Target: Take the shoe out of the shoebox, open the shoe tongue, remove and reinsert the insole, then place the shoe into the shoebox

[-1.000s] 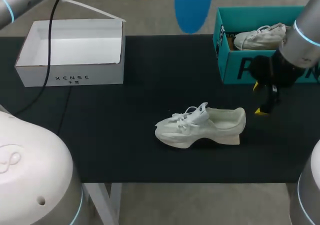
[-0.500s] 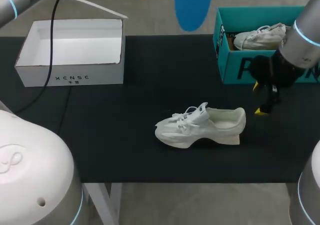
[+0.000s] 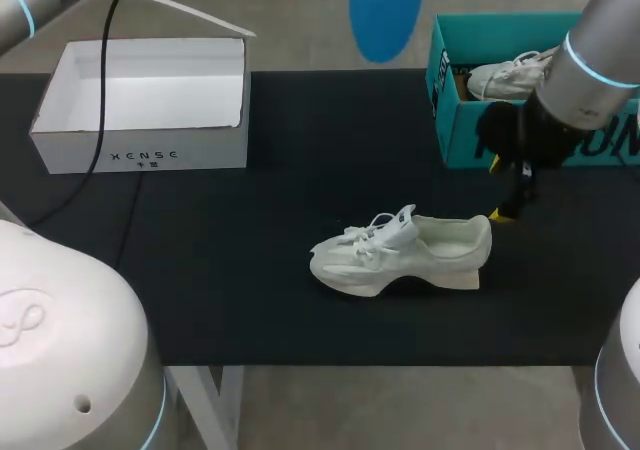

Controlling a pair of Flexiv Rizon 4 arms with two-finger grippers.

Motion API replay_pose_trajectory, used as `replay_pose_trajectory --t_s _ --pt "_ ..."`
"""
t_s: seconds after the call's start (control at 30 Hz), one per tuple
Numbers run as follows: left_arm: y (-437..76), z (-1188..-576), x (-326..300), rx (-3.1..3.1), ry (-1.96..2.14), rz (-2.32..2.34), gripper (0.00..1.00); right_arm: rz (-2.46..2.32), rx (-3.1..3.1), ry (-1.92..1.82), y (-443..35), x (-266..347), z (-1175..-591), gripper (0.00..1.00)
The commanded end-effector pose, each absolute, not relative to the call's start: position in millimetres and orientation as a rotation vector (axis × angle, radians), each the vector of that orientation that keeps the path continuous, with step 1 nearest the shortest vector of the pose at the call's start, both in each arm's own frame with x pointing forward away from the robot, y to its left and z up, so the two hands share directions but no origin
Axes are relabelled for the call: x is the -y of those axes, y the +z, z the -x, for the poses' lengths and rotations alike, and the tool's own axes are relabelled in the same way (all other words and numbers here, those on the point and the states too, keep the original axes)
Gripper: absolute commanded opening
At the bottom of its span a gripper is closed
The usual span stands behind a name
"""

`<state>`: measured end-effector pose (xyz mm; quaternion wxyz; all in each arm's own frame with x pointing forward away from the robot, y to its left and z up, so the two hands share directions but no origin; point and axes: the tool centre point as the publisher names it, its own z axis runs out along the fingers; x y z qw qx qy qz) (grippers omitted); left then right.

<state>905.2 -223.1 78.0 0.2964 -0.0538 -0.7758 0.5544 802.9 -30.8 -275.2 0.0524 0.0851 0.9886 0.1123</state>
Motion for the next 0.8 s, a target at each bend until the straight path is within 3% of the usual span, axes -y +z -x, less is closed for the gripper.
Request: replay_pose_trajectory --t_s 0.03,0.8 --pt "78.3 -906.0 223.0 2.063 1.471 0.146 0.0 -0.298 -3.014 0.27 -272.3 8.7 -810.0 1.0" --pt "78.3 -906.0 223.0 2.063 1.471 0.146 0.0 -0.494 -3.046 0.238 -323.1 -16.2 -804.1 1.0"
